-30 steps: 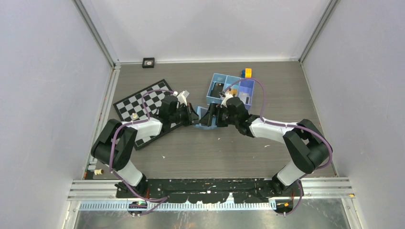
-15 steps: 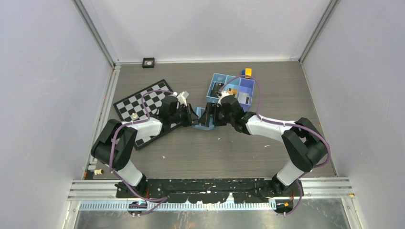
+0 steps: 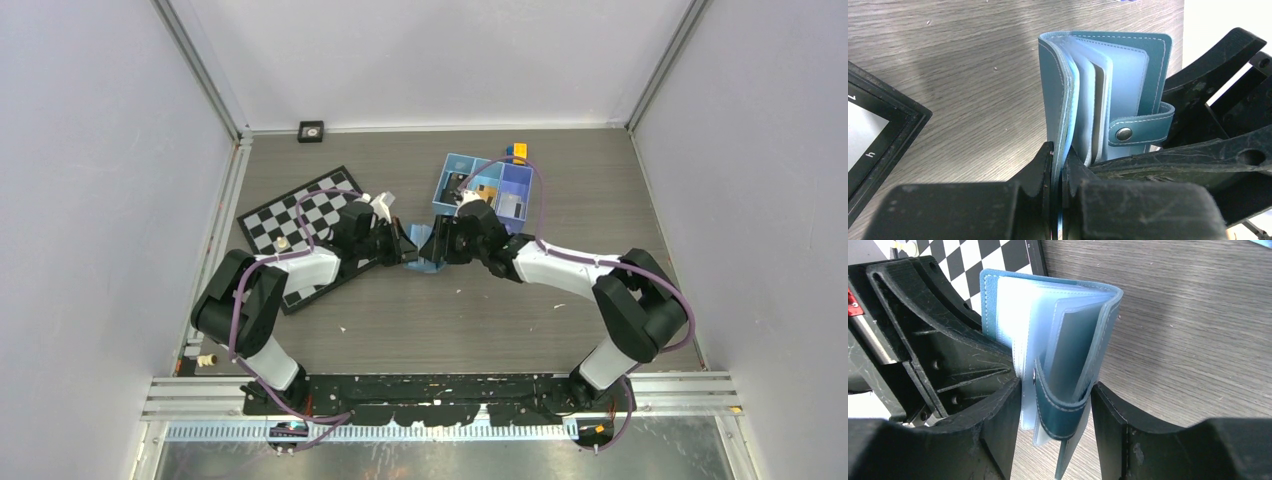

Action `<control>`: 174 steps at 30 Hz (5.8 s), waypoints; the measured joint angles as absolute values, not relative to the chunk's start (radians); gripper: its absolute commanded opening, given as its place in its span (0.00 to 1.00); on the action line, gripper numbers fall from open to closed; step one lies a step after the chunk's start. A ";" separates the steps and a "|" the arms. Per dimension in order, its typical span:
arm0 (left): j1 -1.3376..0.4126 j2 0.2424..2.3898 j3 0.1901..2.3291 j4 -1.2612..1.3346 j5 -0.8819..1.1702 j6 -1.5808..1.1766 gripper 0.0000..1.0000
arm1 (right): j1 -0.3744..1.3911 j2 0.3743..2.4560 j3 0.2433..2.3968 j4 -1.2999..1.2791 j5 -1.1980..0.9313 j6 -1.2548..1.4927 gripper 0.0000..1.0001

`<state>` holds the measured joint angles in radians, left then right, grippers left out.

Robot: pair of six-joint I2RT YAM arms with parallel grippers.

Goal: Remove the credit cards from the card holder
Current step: Remove the credit card from the card holder.

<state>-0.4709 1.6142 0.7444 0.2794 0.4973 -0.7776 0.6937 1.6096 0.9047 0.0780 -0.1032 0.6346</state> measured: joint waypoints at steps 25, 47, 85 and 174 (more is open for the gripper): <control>-0.429 1.615 0.708 0.382 0.573 -0.860 0.00 | 0.507 1.585 0.738 0.313 -0.271 0.806 0.37; -0.421 1.615 0.693 0.475 0.629 -0.889 0.15 | 0.529 1.609 0.738 0.365 -0.381 0.805 0.16; -0.324 1.728 0.553 0.965 0.738 -1.171 0.26 | 0.535 1.569 0.699 0.442 -0.396 0.809 0.15; -0.309 1.778 0.557 1.191 0.811 -1.325 0.13 | 0.342 1.500 0.564 0.714 -0.493 1.024 0.00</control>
